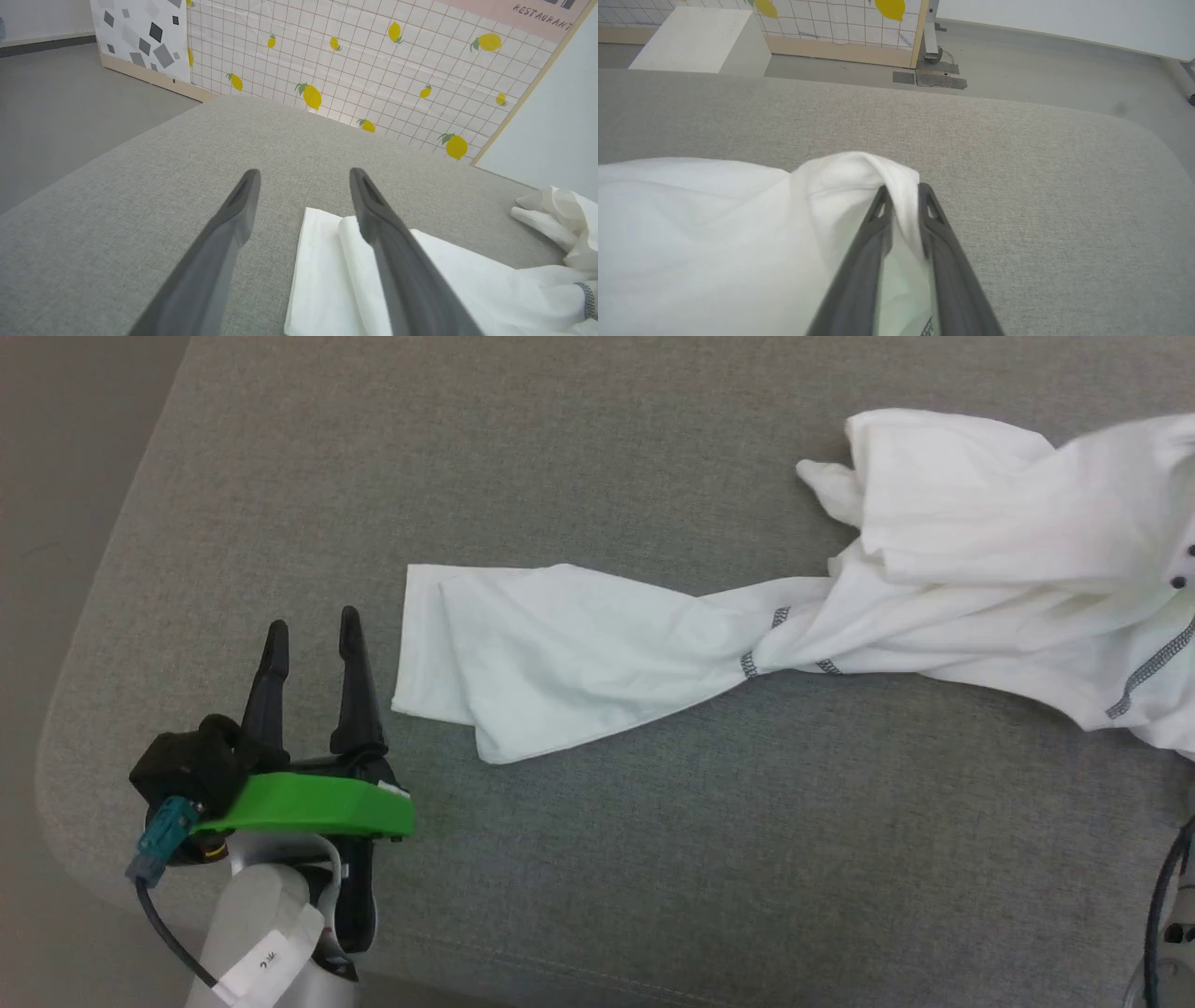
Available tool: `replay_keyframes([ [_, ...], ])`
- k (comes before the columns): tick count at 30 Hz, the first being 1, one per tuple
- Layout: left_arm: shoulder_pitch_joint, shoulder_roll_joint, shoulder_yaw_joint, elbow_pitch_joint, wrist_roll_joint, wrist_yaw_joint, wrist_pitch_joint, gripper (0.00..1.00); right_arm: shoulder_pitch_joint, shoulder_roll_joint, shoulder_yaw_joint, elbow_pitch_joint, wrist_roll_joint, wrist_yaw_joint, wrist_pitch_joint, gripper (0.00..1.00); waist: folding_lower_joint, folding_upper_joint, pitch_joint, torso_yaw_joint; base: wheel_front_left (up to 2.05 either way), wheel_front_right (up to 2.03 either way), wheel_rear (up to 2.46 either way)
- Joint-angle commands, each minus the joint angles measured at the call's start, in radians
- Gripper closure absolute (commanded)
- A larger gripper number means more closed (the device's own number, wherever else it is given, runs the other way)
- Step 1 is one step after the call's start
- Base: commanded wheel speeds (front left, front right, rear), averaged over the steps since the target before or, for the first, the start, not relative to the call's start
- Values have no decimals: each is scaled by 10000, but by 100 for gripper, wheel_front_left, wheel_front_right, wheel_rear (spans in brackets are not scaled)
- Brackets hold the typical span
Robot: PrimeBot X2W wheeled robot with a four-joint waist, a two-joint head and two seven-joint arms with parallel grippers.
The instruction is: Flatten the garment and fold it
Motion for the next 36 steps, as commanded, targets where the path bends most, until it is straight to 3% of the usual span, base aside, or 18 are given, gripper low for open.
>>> replay_keyframes([
  [1,-95,-15,9,63,-105,53,-45,0,-100,27,29,19,-104,-13,-295,0,-3,0,95,122,0,0,0],
  [7,-22,-15,-110,328,-131,-8,-45,0,81,27,662,-325,687,-13,-1836,0,-3,0,-442,-95,0,0,0],
  [13,99,-16,-353,637,-38,-157,-45,0,1549,182,1317,-1410,2294,-13,-3088,0,-3,0,-1268,-508,0,0,0],
  [25,613,-16,-783,1155,-108,-213,-45,0,5978,1025,542,-3312,3120,-13,-3264,0,-3,0,-2421,-1393,0,0,0],
  [32,539,-16,-1378,1535,-260,-332,99,0,7145,1115,345,-3626,3847,-13,-3151,0,-3,0,-2507,-1845,0,0,0],
  [36,-337,-14,-2181,1919,-303,-607,1092,0,7275,1118,320,-3760,3997,-13,-3199,0,-3,0,-2370,-2059,0,0,0],
])
